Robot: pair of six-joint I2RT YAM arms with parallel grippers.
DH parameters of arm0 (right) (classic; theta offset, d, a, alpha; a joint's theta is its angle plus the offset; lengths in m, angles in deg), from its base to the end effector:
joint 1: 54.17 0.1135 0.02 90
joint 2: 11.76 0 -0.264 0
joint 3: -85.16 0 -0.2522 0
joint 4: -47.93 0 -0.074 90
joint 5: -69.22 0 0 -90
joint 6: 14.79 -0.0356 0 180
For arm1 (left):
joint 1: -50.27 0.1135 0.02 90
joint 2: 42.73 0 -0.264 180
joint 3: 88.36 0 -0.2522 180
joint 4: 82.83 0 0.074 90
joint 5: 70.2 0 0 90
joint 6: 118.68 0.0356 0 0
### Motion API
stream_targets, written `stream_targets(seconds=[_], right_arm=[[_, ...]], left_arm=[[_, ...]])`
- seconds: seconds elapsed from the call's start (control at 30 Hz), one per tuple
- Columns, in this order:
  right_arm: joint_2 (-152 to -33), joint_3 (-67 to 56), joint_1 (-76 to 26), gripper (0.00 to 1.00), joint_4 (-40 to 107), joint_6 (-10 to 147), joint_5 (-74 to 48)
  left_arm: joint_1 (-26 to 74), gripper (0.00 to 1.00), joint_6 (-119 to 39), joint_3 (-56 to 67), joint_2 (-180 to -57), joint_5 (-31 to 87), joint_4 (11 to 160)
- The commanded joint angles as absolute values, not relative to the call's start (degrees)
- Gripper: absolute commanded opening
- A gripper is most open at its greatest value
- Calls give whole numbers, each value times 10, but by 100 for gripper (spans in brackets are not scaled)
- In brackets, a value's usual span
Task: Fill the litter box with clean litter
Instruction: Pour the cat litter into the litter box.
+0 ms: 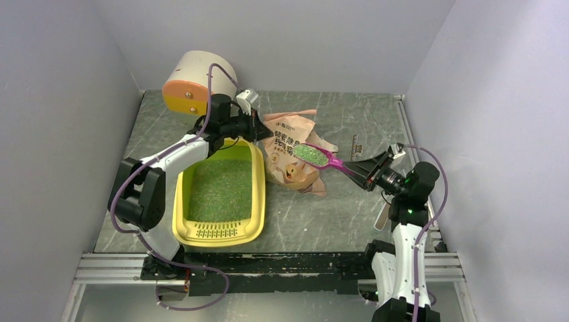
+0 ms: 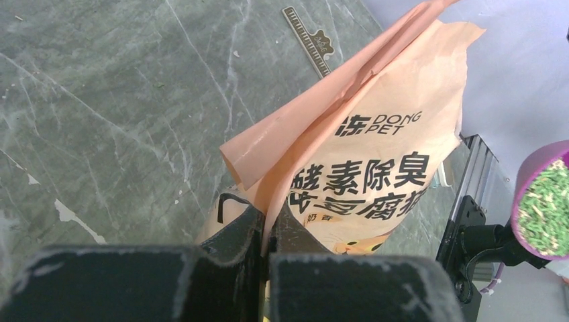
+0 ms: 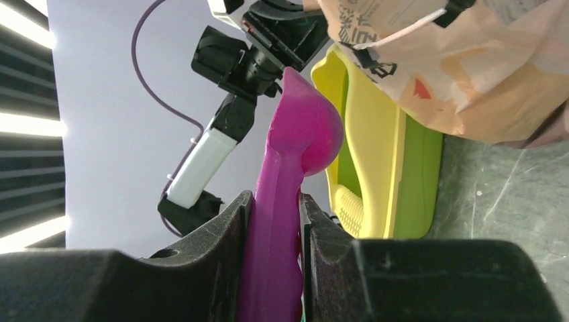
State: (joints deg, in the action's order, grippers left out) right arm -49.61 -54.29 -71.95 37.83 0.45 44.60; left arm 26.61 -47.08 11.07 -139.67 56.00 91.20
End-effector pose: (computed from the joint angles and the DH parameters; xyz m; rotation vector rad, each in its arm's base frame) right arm 0.1542 -0.0155 0.2759 0.5602 1.8488 1.6544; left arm 0.3478 -0.1753 0.2654 0.5284 1.9741 -1.0891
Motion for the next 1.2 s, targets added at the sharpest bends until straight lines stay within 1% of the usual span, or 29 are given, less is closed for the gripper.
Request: stream_targets(seconds=[0.0,0.2,0.4,0.6,0.7,0.8,1.17], right_arm=[[-497,-509,-701,0,379,-2,454],[-495,-507,-672,0,401,-29,451],[-485,-491,-645,0,357,-7,439],[-469,-515,-624,0,397,-48,433],[-470,-507,-609,0,366,-23,426],[-468,-508,-588,0,349,-11,412],[-467,-532,-481,0,396,-39,326]], left_arm=[[274,5,-452,95,-1373,553,908],[272,5,-444,99,-1361,567,903],[270,5,-443,108,-1350,572,906],[260,5,-432,110,-1331,567,888],[257,5,-434,116,-1324,566,890],[250,5,-431,116,-1321,564,885],[231,5,-424,107,-1311,555,864]])
